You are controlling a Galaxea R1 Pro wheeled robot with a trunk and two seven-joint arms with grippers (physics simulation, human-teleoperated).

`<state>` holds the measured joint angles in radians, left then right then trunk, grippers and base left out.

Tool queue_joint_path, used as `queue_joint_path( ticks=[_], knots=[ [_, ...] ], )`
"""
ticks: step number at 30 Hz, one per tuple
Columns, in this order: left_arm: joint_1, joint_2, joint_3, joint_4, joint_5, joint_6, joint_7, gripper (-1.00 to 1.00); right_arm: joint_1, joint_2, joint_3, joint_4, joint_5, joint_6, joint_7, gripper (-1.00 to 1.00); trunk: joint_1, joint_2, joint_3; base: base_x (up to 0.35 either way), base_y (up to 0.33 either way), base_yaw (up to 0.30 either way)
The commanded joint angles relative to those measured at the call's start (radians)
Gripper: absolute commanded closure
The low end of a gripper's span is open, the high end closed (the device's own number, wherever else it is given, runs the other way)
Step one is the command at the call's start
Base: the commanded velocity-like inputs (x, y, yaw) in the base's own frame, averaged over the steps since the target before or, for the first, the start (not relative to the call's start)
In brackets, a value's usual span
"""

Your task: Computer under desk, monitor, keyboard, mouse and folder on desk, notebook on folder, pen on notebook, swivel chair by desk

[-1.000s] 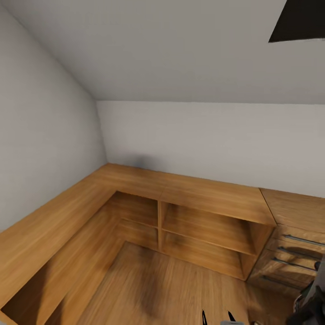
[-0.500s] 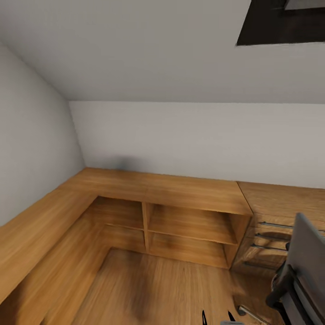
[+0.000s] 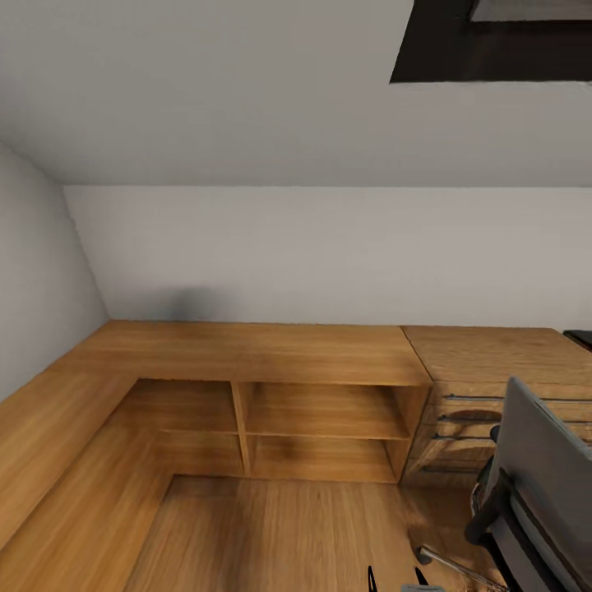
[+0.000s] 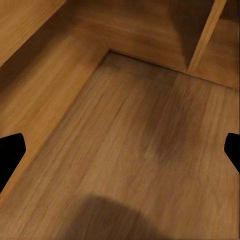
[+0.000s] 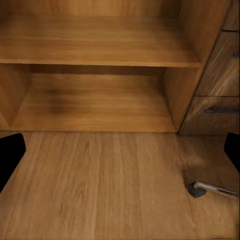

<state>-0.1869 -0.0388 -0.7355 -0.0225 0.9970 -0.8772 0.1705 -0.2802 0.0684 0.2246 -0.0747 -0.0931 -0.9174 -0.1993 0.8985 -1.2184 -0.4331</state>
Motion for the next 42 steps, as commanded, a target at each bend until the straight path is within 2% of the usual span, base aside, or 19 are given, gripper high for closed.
queue_joint_path(
  ticks=[1,24,42],
  knots=[
    [0.0,0.0,-0.008,-0.001,-0.001,-0.002,0.01,-1.0,-0.001,0.0,0.009,0.001,-0.01,-0.003,-0.001,-1.0,0.0,-0.001,-0.001,0.026,0.009,-0.294],
    [0.0,0.0,-0.008,0.0,0.0,0.0,0.009,-1.0,-0.001,0.0,0.009,0.001,-0.01,-0.003,0.0,-1.0,0.0,-0.001,-0.001,0.002,0.007,-0.294],
    [0.0,0.0,-0.007,-0.001,0.0,0.0,0.009,-1.0,-0.001,0.001,0.01,0.002,-0.01,-0.003,0.0,-1.0,0.0,-0.001,-0.001,0.022,0.249,-0.294]
  ],
)
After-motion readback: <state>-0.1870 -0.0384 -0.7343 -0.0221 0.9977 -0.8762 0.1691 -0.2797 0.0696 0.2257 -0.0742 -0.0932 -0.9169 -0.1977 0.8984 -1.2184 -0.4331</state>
